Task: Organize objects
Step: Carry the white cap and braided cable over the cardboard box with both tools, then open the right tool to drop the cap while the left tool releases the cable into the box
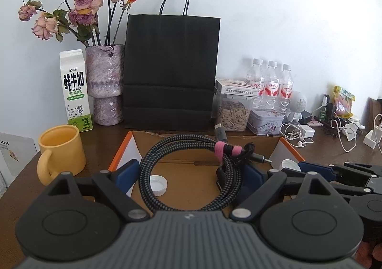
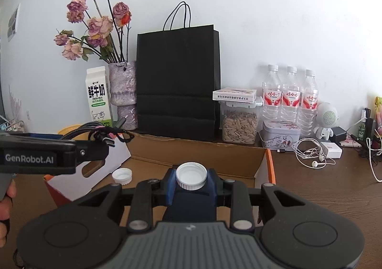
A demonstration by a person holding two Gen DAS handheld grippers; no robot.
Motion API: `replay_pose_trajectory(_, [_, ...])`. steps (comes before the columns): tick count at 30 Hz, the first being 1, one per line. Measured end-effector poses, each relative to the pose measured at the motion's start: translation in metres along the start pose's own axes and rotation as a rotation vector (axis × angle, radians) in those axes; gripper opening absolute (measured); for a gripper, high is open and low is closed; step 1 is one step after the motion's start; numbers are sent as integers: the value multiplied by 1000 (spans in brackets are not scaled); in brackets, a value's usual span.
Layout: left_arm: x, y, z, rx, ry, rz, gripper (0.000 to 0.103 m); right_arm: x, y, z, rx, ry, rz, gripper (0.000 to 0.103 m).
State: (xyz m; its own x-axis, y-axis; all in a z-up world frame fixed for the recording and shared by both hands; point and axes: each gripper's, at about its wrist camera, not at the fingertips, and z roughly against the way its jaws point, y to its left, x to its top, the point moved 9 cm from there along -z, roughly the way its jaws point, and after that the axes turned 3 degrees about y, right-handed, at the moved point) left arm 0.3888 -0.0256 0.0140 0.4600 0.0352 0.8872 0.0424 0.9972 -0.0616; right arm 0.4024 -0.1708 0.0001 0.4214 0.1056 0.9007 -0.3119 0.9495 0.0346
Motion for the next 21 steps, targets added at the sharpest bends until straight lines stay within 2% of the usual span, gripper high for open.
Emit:
replay_pose_trajectory(9, [-11,7,-33,15,48,4,91,-21,-12,-23,-9,53,-9,27])
replay_pose_trajectory(11, [-13,6,-34,13,59,-4,93,-23,-14,-23,-6,58,-20,28])
replay_pose_trajectory(12, [-14,6,-34,14,57,-3,100,-23,-15,-23,-7,61,-26,28])
replay_pose_trajectory(14, [-13,6,-32,27,35,0,103,-23,-17,-21,-15,59,-38,50])
replay_pose_trajectory(15, [-13,6,-31,34,36,-1,103,-23,-19,-20,-26,53,-43,78])
replay_pose_trajectory(16, [-13,6,-31,37,39,1,103,-22,-21,-18,-39,42,-45,99])
replay_pose_trajectory(17, [-13,7,-31,37,39,5,103,-20,-23,-16,-56,24,-46,101])
replay_pose_trajectory(21, [-12,8,-31,42,42,9,103,-18,-24,-11,-62,10,-48,101])
